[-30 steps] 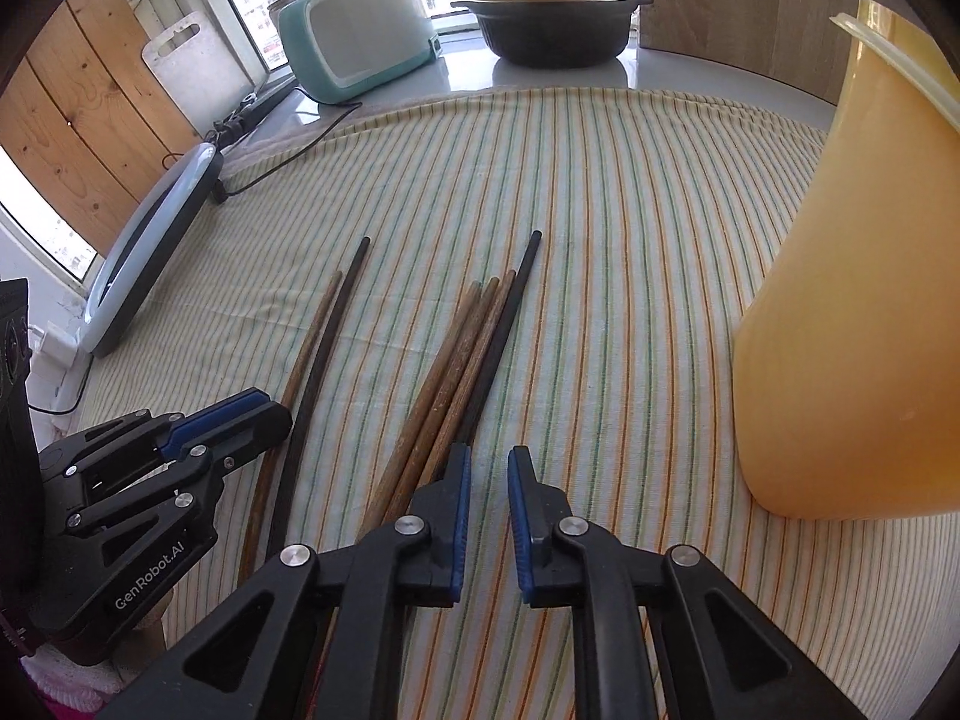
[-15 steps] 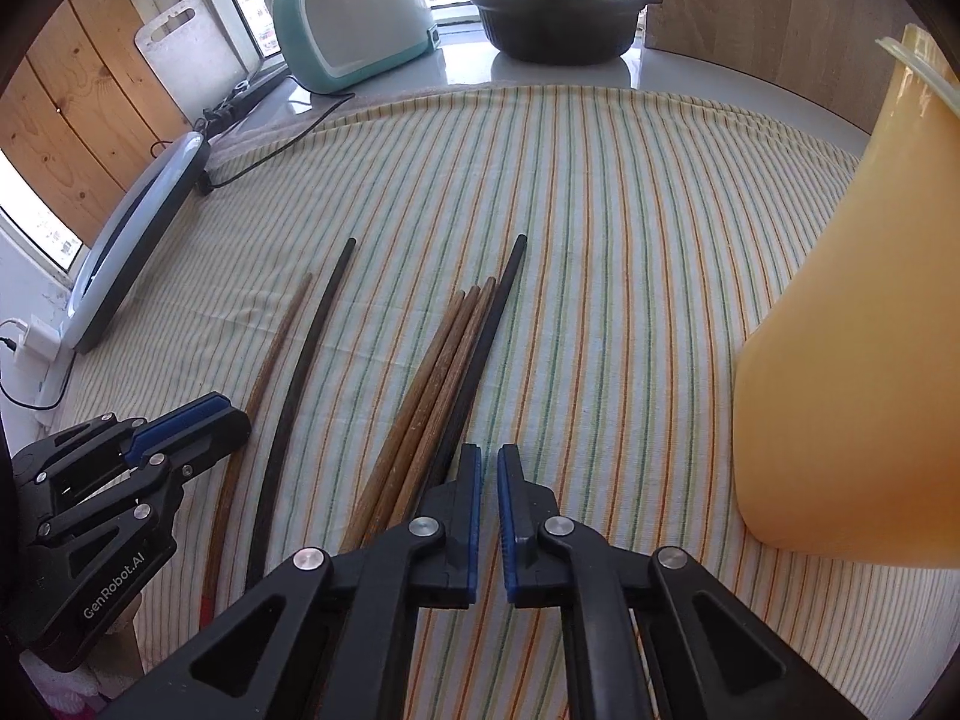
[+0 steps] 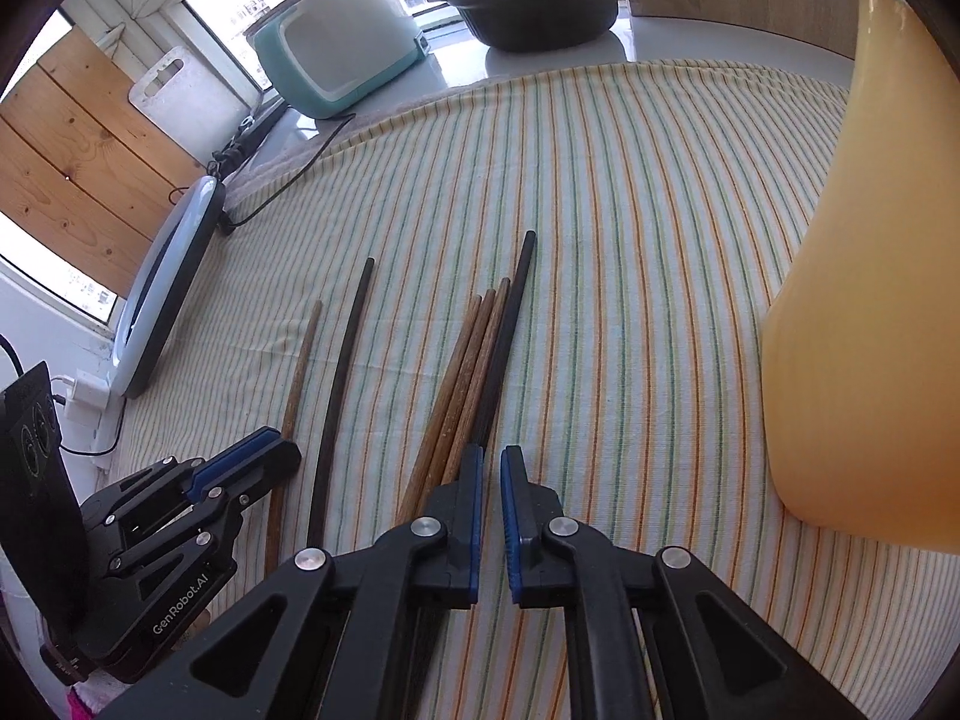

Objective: Organize utensils
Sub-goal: 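Close the left tool on a wooden chopstick while the right tool grasps a black chopstick, then lift both chopsticks upright with both tools and carry them toward the yellow container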

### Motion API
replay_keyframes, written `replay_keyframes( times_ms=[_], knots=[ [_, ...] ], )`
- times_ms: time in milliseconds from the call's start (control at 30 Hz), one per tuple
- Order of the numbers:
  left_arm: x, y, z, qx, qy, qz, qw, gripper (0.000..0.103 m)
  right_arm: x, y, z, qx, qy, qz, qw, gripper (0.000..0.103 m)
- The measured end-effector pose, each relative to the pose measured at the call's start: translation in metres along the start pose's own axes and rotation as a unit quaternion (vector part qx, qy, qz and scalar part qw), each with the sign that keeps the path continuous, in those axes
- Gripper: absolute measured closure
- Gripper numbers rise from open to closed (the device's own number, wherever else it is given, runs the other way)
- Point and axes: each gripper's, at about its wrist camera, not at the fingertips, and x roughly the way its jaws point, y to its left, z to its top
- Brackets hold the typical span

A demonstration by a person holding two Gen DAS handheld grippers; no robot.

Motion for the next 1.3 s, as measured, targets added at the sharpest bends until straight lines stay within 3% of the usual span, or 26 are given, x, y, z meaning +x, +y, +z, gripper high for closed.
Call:
replay_keyframes(
  times_ms=[233,433,567,900,1033,1300],
  knots=[
    [0.000,0.000,0.000,-0.001,0.000,-0.001,1.0000,0.094,0.007,0.002,0.004,0.004,0.009,-0.002,1.000,0.094],
    [-0.001,0.001,0.001,-0.001,0.001,-0.002,1.0000,0.094,0.004,0.004,0.005,-0.011,0.007,-0.044,0.999,0.094],
    [0.000,0.001,0.002,-0.004,0.004,-0.002,1.0000,0.094,0.008,0.002,0.009,-0.010,0.016,-0.040,0.999,0.094],
    [0.011,0.004,0.022,-0.020,0.030,0.001,0.9994,0.094,0.015,0.015,0.018,-0.036,0.014,-0.076,0.996,0.097],
    [0.017,0.004,0.029,-0.012,0.029,0.005,0.9995,0.096,0.013,0.013,0.017,-0.037,0.012,-0.069,0.997,0.098],
    [0.004,0.018,0.022,-0.053,0.010,-0.014,0.9984,0.099,0.003,0.013,0.010,-0.030,0.003,-0.032,0.999,0.100]
  ],
)
